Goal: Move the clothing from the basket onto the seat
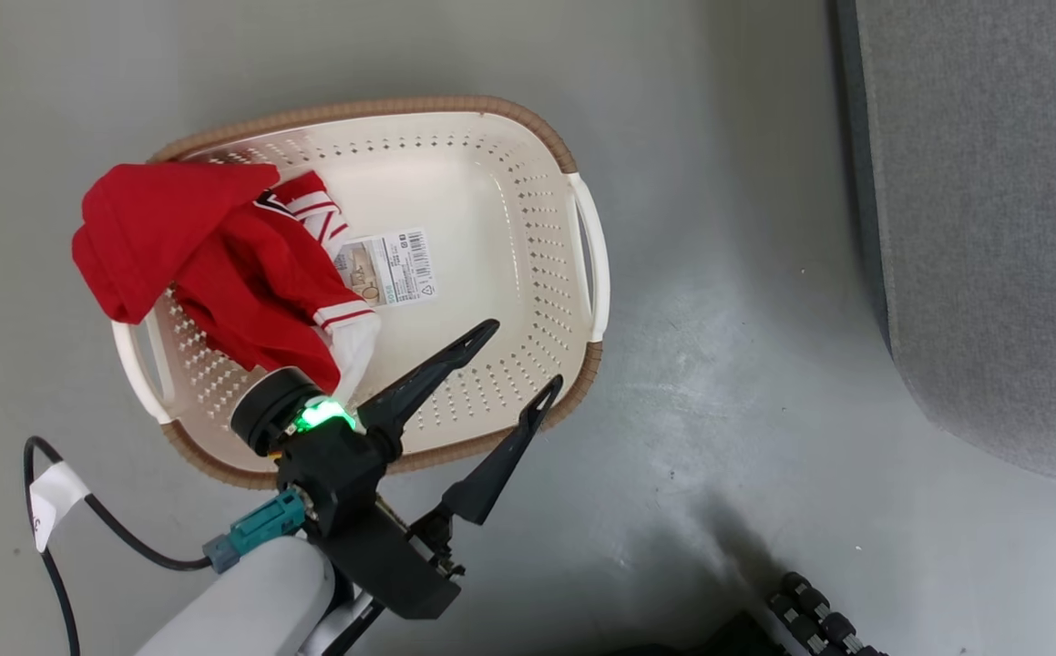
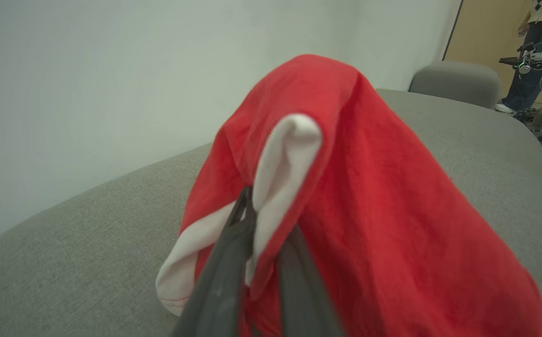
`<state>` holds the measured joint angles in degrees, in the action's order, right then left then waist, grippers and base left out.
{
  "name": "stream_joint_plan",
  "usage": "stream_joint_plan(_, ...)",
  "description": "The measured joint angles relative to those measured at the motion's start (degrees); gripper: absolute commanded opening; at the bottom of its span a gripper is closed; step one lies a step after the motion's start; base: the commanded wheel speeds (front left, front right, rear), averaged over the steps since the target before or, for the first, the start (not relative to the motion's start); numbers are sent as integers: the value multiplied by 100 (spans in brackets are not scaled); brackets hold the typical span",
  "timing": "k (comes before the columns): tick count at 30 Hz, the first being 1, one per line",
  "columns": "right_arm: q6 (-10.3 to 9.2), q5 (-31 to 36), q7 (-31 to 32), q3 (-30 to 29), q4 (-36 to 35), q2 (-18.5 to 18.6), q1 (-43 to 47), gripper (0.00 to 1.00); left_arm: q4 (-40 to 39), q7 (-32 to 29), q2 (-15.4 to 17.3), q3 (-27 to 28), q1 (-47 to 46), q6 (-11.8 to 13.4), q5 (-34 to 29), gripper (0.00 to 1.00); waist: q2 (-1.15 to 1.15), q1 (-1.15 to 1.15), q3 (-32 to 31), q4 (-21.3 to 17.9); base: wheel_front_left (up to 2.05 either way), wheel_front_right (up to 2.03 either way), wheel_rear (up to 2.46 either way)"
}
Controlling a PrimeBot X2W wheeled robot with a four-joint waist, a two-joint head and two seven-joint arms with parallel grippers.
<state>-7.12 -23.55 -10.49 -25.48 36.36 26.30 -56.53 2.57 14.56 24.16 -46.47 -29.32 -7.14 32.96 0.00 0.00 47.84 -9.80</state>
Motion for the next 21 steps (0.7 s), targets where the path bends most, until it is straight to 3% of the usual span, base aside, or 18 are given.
stream_joint_plan(1, 15, 0, -26, 1, 81, 13, 42, 100, 14, 0, -31, 12, -4, 0, 25, 100, 0, 0, -25, 19, 0, 0, 0)
stream_joint_plan(15, 721, 136, -323, 222, 814, 147, 213, 100, 296, 0, -364, -60, -112, 0, 205, 100, 0, 0, -533, 244, 0, 0, 0)
stream_joint_plan(21, 920, 216, -374, 402, 943, -20, 431, 100, 476, 0, -614, -73, -116, 0, 305, 100, 0, 0, -831, 363, 0, 0, 0)
